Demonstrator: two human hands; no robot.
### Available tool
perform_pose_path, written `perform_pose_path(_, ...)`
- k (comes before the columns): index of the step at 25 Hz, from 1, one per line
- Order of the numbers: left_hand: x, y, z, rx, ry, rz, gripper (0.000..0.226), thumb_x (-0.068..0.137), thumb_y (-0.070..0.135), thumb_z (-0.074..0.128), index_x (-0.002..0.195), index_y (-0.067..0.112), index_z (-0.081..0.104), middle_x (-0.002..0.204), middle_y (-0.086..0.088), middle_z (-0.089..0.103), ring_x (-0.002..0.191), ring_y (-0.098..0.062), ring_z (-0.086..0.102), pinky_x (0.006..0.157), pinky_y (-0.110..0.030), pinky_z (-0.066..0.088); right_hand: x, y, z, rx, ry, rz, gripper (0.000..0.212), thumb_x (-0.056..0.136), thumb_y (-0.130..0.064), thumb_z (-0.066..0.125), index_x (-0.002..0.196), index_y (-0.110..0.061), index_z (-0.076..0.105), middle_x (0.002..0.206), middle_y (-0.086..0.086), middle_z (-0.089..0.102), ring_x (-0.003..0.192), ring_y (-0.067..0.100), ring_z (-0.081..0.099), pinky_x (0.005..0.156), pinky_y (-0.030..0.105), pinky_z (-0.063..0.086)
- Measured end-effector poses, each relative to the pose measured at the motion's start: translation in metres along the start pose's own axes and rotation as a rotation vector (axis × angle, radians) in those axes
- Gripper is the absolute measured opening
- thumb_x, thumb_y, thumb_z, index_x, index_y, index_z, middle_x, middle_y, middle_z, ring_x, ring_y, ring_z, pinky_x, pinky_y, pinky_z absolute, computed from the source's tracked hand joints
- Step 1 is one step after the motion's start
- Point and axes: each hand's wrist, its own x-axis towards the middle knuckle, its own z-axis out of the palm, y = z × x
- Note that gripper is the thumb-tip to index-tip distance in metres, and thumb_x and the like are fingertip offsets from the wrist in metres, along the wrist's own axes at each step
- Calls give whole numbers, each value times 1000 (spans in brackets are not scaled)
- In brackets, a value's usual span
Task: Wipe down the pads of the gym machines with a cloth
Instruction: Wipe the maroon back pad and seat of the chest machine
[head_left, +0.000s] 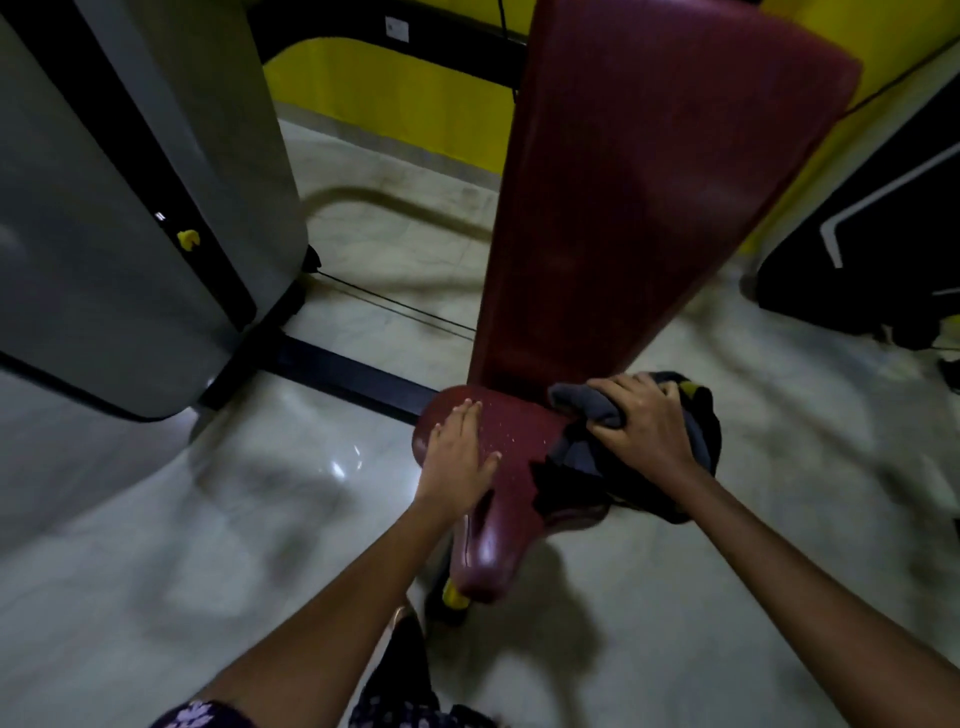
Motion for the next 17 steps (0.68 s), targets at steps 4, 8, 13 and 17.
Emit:
perform_pose_path(4,-73,7,49,-6,58,-244,70,96,42,43,150,9,11,157,-11,11,145,-25,11,118,-43,13,-73,-2,14,114,-76,120,45,67,-44,46,95,-18,70,87,1,70,81,29,65,71,47,43)
perform_pose_path(8,-95,17,83,-127,104,-420,68,97,43,39,150,10,13,157,-11,11,143,-29,15,116,-46,16,-97,-1,37,176,-143,125,45,72,-44,44,101,-19,68,95,0,69,90,29,63,79,50,41)
perform_pose_path(13,-68,38,107,-214,315,-701,55,97,44,33,141,12,38,144,-8,44,128,-29,45,103,-45,37,-67,17,79,246,-184,331,35,80,-27,62,114,-17,65,110,6,66,106,32,54,90,46,30)
perform_pose_path(17,-56,32,126,-149,482,-726,55,88,39,31,128,11,56,120,-10,64,102,-31,64,82,-42,51,-64,-1,130,370,-390,367,46,86,-49,52,129,-34,53,136,-6,52,128,28,40,101,49,27)
